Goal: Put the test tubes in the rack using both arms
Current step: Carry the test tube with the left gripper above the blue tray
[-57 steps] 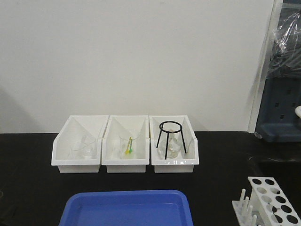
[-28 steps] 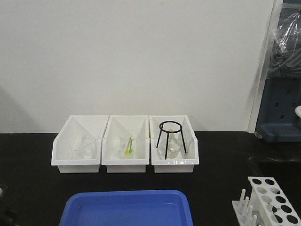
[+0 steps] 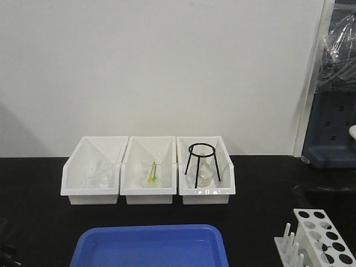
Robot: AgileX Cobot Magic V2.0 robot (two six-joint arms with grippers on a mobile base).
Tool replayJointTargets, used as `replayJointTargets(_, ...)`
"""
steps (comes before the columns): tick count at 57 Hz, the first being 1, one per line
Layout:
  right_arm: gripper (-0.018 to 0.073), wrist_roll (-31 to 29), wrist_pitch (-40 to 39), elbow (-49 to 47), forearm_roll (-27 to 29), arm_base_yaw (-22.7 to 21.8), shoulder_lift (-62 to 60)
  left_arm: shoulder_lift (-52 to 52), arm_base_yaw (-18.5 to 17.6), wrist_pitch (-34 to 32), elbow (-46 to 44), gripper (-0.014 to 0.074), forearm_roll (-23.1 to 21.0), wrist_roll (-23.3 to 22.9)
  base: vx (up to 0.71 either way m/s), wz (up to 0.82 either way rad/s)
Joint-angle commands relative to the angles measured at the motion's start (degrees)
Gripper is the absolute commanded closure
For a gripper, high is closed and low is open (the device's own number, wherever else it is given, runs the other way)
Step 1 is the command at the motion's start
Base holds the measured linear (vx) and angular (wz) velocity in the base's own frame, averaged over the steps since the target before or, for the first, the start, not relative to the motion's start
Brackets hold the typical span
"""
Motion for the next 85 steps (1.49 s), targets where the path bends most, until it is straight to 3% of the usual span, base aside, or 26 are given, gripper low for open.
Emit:
replayJointTargets(1, 0.0037, -0.6, -4.9, -2.0, -0.3, -0.1, 0.7, -0.9, 0.0, -6.5, -1.5, 0.0077, -0.6, 0.2, 0.00, 0.00)
replayJointTargets(27, 0.0037, -0.6, -4.8, -2.0, -0.3, -0.1, 0.7, 1.9, 0.0, -9.4, -1.5, 0.0077, -0.6, 0.2, 0.00, 0.00)
replayJointTargets(39, 0.0037, -0.6, -4.2, -2.0, -0.3, -0.1, 0.7, 1.9, 0.0, -10.8, -1.5, 0.0120, -1.5, 0.2, 0.00, 0.00)
replayJointTargets(40, 0.0037, -0.6, -3.3, -2.0, -0.3, -0.1, 0.7, 1.9, 0.0, -10.8, -1.5, 0.0164, -1.5, 0.2, 0.00, 0.00)
replayJointTargets(63, 0.0037, -0.6, -3.2, -2.0, -0.3, -0.1, 0.7, 1.9, 0.0, -10.7, -1.5, 0.0453, -1.5, -1.1, 0.00, 0.00)
replayJointTargets(79, 0.0037, -0.6, -3.2, -2.0, -0.3, -0.1, 0.7, 0.8, 0.0, -8.9, -1.5, 0.0584, -1.8, -1.4, 0.00, 0.00)
replayJointTargets(85, 0.0037, -0.6, -3.2, -2.0, -0.3, -0.1, 0.7, -1.5, 0.0, -8.8, -1.5, 0.0603, -5.1, -3.8, 0.00, 0.00)
